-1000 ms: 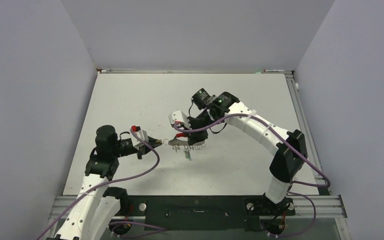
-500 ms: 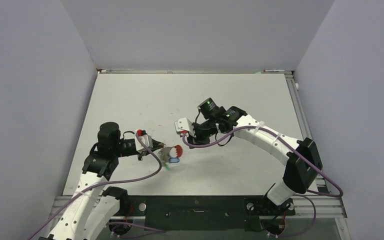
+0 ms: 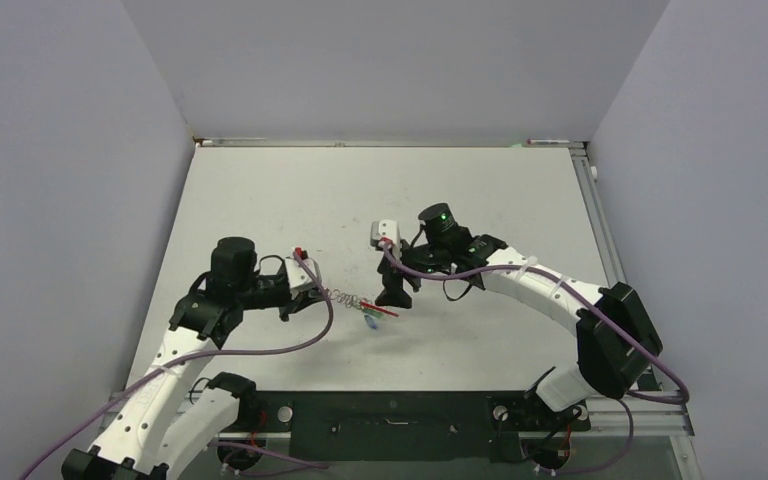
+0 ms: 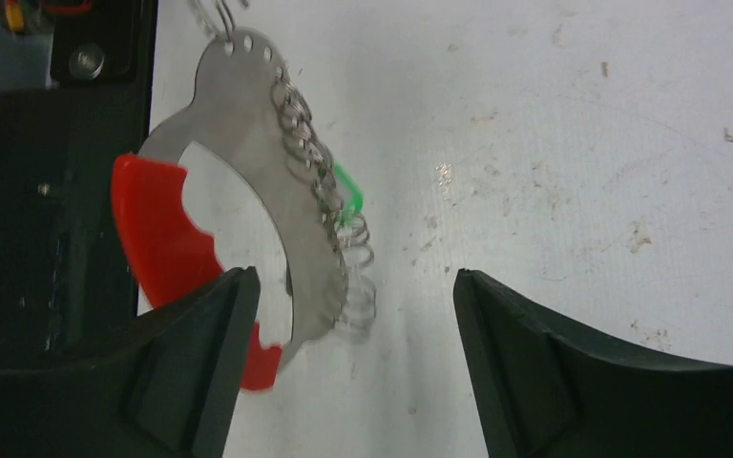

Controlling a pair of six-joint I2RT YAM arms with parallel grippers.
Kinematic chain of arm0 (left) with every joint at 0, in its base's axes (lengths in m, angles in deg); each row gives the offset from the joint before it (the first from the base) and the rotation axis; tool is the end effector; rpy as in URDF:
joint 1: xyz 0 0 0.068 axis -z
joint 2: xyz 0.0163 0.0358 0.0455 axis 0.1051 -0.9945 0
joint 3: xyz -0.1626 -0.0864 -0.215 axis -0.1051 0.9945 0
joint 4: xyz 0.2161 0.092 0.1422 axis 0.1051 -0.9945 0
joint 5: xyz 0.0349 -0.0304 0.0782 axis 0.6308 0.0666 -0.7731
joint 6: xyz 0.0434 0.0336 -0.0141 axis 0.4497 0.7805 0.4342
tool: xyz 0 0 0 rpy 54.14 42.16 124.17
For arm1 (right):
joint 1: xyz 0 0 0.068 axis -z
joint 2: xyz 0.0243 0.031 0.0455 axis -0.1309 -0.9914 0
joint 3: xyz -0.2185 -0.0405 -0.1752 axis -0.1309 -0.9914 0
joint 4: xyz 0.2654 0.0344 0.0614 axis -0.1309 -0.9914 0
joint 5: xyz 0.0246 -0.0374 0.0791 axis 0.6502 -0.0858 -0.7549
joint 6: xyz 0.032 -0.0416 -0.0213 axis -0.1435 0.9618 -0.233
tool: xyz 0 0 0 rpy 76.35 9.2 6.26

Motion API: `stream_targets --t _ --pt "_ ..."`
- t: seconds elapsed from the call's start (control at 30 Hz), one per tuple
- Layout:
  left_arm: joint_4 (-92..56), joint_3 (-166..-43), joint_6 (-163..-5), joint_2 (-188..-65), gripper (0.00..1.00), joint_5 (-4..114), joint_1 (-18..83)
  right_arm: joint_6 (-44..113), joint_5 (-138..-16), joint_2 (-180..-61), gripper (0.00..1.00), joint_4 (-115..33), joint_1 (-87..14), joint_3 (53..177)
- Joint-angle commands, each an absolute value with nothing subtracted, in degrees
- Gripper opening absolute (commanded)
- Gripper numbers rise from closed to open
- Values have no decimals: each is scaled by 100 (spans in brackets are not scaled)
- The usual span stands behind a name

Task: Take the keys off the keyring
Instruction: Pick up the key from the keyring.

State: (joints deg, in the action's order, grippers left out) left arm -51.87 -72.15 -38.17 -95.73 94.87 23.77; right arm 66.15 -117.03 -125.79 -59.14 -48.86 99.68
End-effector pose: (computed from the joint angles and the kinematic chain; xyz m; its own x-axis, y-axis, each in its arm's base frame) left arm 0.1500 -0.0790 0.2862 -0.0219 0.4047 -0.9142 0.9575 0.2717 0.0974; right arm 0.2304 0.2420 0.2585 -0.1245 -0.4828 -0.8668 -0.9839 -0.0532 0.1709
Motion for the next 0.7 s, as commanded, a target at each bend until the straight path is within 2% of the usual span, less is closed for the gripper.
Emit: stream_targets --t 0.0,0.17,0.3,0.4,0.57,0.67 --pt "-5155 -7764 -4282 -9820 0 8904 2509 4869 -12145 -12159 80 -3598 -4597 9571" --pt "-5313 -8089 -5081 -10060 0 8403 2776 3445 -12564 -11958 90 -2280 -4322 9090" --pt "-5625 -8395 -5896 -10324 0 8244 2870 3497 -12782 -11782 92 -2146 -4242 8921" --pt "-5939 -8616 -6310 -10536 0 8172 2897 3853 -12962 -11740 86 -2461 -4249 8970" --pt "-6293 -8903 -6869 -10850 0 8169 2929 4460 -12261 -11627 76 -3024 -4463 9014" --pt "-6411 -9019 -7061 -10960 0 8163 2956 5051 -11761 -11512 64 -3300 -4759 9019"
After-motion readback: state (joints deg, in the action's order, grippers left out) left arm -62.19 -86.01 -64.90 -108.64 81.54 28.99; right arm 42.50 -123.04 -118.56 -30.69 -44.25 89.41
